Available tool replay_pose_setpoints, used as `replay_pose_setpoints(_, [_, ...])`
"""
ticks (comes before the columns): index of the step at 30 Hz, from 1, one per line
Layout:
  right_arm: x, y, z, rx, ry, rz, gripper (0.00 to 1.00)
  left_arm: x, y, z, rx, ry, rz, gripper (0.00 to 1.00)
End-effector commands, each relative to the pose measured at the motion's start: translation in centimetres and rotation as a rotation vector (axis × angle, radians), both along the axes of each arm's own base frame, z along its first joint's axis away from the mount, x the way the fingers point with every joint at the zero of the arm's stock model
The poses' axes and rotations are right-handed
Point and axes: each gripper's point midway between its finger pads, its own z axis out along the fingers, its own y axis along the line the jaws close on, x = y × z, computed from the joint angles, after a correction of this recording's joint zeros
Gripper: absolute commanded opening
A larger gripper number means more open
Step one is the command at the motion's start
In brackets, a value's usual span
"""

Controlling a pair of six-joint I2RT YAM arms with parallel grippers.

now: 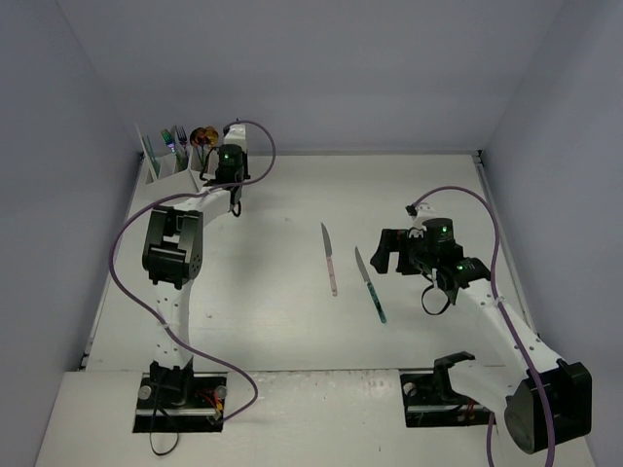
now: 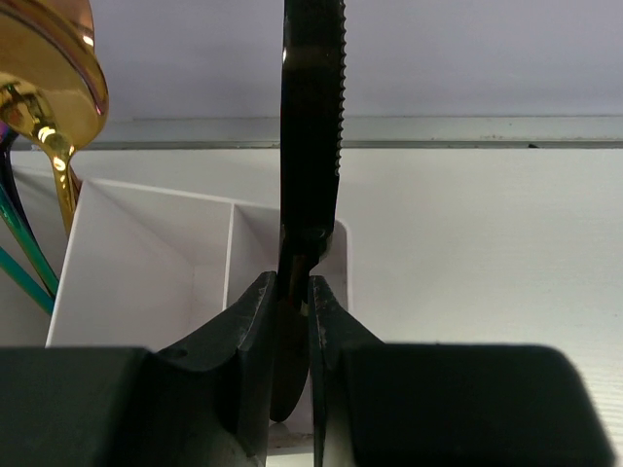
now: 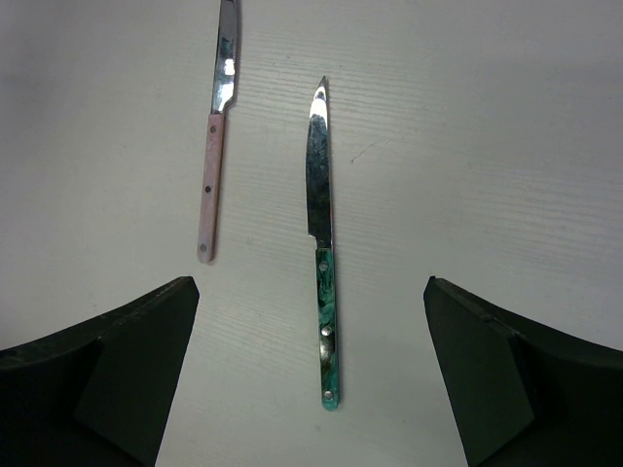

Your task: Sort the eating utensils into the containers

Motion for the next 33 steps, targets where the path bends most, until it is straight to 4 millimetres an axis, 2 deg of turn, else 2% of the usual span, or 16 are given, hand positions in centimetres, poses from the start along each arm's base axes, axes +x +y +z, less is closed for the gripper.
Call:
replay_pose_setpoints(1, [1.0, 0.2, 1.5, 0.016, -0.060, -0.001, 1.00, 0.9, 1.0, 5.9, -0.043, -0.156, 0.027, 0.00])
replay_pose_setpoints(6, [1.0, 0.2, 1.8, 0.017, -0.066, -0.001, 1.00, 0.8, 1.0, 5.3, -0.046, -0.143, 0.020, 0.01])
replay_pose_setpoints(14, [1.0, 0.2, 1.6, 0.016, -0.062, 0.000, 1.00, 0.5, 1.1, 5.5, -0.047, -0.143, 0.014, 0.19])
replay_pose_setpoints(16, [1.0, 0.3, 1.7, 0.017, -0.062, 0.002, 1.00, 0.5, 1.1, 5.7, -0.047, -0.146, 0.013, 0.27])
replay_pose_setpoints(25, [0.9, 0.3, 1.8, 0.024, -0.064, 0.005, 1.00, 0.3, 1.2, 6.6, -0.051, -0.158, 0.014, 0.38])
replay_pose_setpoints(28, [0.9, 0.4, 1.9, 0.026, -0.066, 0.006, 1.00, -0.1, 0.9, 7.8, -0.068, -0.175, 0.002, 0.41])
replay_pose_setpoints(31, [0.9, 0.3, 2.2, 0.029, -0.076, 0.003, 1.00, -1.0, 0.3, 9.8, -0.098, -0.200, -0.025, 0.49])
replay_pose_setpoints(33, [1.0, 0.2, 2.3, 0.023, -0.079, -0.006, 1.00, -2.2, -0.6, 10.5, -0.137, -0.199, -0.044, 0.55])
